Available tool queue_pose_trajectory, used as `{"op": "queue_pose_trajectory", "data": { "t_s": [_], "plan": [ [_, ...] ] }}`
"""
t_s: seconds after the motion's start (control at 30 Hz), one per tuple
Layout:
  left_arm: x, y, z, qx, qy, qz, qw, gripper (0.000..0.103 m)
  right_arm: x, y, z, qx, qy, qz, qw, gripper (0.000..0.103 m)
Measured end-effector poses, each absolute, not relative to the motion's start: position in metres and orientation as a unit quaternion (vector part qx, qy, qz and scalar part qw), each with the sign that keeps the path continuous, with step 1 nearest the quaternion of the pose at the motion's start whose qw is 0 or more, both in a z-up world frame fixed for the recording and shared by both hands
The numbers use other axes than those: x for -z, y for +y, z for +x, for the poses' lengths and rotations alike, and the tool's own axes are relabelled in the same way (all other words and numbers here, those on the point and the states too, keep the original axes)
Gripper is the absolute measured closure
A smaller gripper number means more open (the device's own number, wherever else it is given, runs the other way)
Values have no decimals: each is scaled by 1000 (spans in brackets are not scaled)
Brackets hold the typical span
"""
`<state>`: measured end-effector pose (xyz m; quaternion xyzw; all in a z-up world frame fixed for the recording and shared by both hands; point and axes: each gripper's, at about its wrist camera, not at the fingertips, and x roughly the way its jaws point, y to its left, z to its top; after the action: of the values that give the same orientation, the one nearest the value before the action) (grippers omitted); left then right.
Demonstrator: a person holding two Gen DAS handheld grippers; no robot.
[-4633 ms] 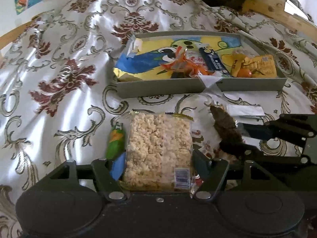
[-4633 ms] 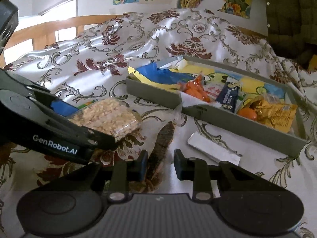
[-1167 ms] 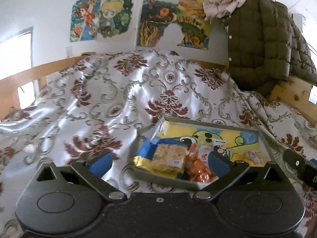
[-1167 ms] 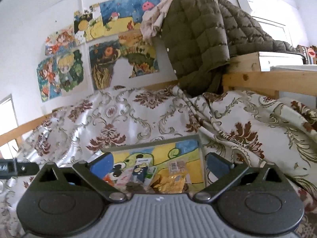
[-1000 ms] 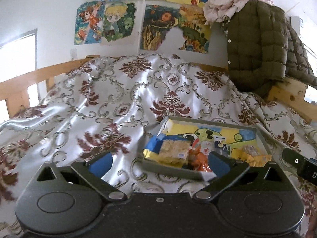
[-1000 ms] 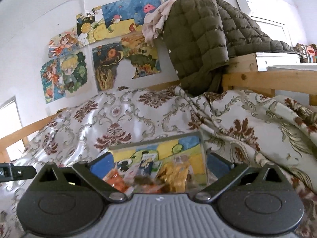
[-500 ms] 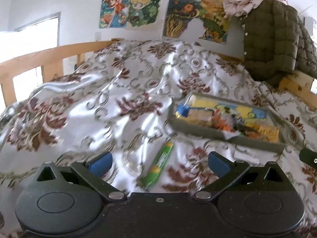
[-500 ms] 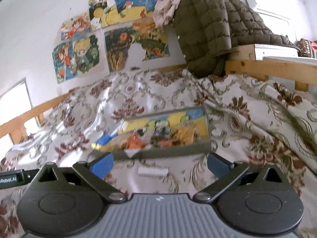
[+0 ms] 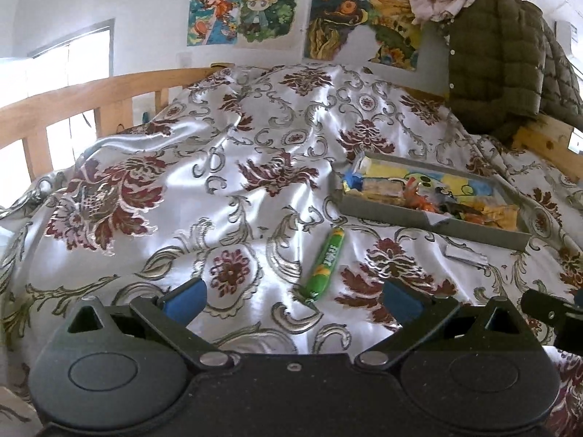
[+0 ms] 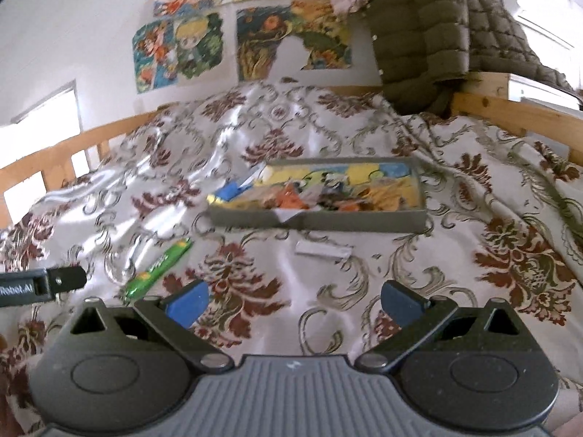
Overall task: Organize snacks
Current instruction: 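Move both tools back toward the green snack stick and white wrapped bar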
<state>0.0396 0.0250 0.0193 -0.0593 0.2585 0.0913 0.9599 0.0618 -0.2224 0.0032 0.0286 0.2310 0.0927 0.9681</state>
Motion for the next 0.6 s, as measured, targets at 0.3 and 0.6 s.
{"op": "queue_pose_trajectory", "data": {
  "t_s": [0.3,0.6],
  "plan": [
    [-10,31,36,-93,278,-67,954,1,4,-213,67,-112,256,24,960,0],
    [-7,24,38,-87,285,-54,953,1,6,-210,68,-124,261,24,957,0]
  ]
}}
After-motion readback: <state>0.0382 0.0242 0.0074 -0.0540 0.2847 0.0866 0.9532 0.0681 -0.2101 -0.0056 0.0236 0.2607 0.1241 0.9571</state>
